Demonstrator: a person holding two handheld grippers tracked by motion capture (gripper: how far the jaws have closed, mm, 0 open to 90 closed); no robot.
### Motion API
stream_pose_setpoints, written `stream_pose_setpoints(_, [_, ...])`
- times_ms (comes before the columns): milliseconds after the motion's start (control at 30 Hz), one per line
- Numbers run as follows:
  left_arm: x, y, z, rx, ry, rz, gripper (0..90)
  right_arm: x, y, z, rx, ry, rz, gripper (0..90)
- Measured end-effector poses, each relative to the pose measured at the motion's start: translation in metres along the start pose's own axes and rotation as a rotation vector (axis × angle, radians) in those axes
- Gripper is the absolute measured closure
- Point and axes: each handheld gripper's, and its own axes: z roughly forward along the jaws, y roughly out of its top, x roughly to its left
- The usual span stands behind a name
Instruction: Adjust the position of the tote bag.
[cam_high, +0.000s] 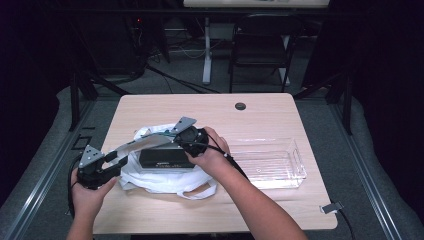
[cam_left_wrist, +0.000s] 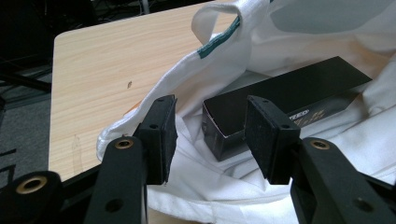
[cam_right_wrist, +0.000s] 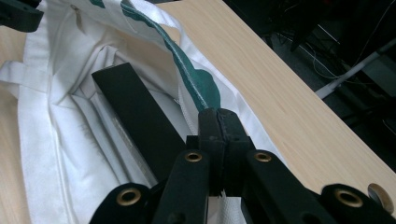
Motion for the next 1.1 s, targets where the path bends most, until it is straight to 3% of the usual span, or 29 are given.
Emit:
stream_pose_setpoints(267, [0.000, 0.000, 0.001, -0.004, -0.003, -0.004, 53.1, -0.010, 0.001, 0.007, 0.006, -0.006, 0.030, 89.8])
stream_pose_setpoints(400, [0.000, 0.006, 0.000, -0.033, -0.054, -0.047, 51.7, -0.015, 0.002, 0.012, 0.014, -0.013, 0.038, 89.8])
stream_pose_setpoints(733, [-0.004, 0.012, 0.002, -0.035, -0.055, -0.035, 51.0, -0.023, 0.003, 0.022, 0.016, -0.018, 0.046, 89.8])
stream_pose_setpoints(800, [-0.003, 0.014, 0.005, -0.014, -0.057, -0.023, 50.6, -0.025, 0.003, 0.023, 0.012, -0.017, 0.049, 89.8])
stream_pose_setpoints(900, [-0.001, 0.019, 0.009, 0.019, -0.038, 0.007, 50.6, -0.027, 0.002, 0.025, 0.022, -0.019, 0.042, 89.8])
stream_pose_setpoints(1100, [0.008, 0.029, 0.016, 0.028, -0.008, 0.027, 50.6, -0.029, 0.001, 0.029, 0.024, -0.021, 0.048, 89.8])
